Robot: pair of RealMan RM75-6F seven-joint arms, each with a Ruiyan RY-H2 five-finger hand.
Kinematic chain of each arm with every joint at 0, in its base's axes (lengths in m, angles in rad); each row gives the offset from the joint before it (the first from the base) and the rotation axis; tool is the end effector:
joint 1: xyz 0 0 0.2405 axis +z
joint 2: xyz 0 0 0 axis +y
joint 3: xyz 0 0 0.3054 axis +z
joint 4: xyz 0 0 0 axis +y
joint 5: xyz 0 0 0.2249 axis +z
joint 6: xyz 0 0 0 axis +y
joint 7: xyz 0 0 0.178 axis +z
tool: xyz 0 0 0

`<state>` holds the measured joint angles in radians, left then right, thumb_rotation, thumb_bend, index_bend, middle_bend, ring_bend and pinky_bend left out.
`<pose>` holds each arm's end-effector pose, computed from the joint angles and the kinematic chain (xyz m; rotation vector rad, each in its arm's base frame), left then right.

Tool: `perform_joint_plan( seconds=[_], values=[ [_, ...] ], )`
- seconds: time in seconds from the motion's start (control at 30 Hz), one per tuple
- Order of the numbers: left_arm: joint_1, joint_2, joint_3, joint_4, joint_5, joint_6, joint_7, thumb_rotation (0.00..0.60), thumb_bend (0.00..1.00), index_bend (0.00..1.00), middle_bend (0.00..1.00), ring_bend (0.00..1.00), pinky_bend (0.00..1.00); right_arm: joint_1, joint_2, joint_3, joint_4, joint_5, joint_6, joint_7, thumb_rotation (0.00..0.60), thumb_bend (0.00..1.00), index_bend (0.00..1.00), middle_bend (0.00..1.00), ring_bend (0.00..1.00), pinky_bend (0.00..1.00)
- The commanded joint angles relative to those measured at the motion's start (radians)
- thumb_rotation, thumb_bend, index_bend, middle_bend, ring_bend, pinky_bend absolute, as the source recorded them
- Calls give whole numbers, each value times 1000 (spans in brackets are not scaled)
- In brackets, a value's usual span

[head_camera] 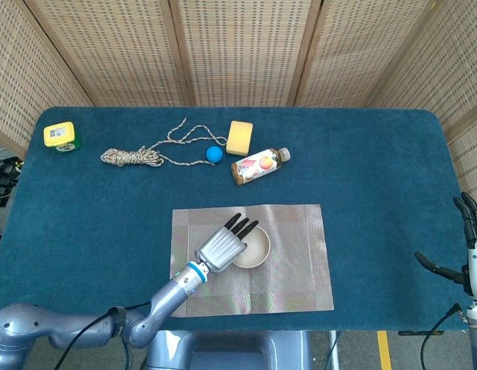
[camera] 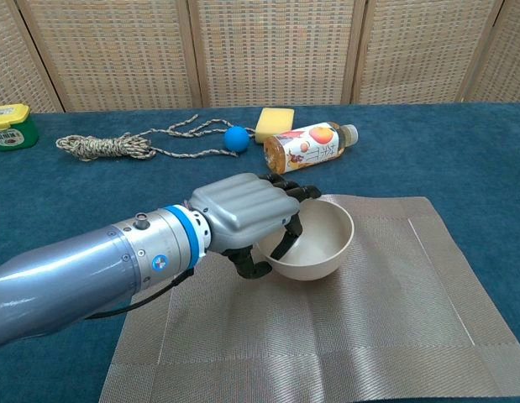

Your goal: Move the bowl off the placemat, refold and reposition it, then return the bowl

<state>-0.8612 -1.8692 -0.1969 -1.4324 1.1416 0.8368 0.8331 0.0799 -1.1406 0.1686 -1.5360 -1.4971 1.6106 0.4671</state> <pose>-0.0567 0.3470 -0.1692 -2.2653 -0.5215 -0.8601 -0.3552 -0.2404 0.2089 1.1081 -1.0048 1.3913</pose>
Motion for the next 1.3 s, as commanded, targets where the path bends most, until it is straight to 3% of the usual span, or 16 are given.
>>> perform_joint_plan(
  seconds=[0.03, 0.27, 0.43, 0.6, 0.87, 1.0, 1.3],
  values=[
    [-11, -6, 7, 2, -16, 4, 9, 600, 449, 666, 0, 0, 0, 0, 0, 0, 1, 0, -1, 2, 600, 219, 0, 0, 0, 0],
    [-18, 16, 40, -24, -44, 31, 42, 600, 368, 524, 0, 0, 0, -2, 0, -1, -4, -6, 2, 0, 600, 218, 0, 0, 0, 0],
    [-18, 40, 61, -60, -55, 53, 46, 600, 236, 299, 0, 0, 0, -5, 3, 1, -7, -7, 8, -2, 600, 219, 0, 0, 0, 0],
    [5, 81, 80, -114, -49, 99, 23, 600, 211, 139, 0, 0, 0, -5, 3, -3, -9, -16, 11, -11, 600, 219, 0, 0, 0, 0],
    [116, 221, 107, -266, 22, 283, -69, 600, 210, 71, 0, 0, 0, -4, -2, -8, -13, -22, 9, -45, 600, 218, 0, 0, 0, 0],
    [218, 342, 137, -332, 104, 409, -216, 600, 209, 71, 0, 0, 0, -1, -3, -16, -20, -22, -5, -88, 600, 219, 0, 0, 0, 0],
    [422, 523, 219, -315, 254, 647, -455, 600, 196, 61, 0, 0, 0, 13, -8, -30, -41, 18, -76, -200, 600, 211, 0, 0, 0, 0]
  ],
)
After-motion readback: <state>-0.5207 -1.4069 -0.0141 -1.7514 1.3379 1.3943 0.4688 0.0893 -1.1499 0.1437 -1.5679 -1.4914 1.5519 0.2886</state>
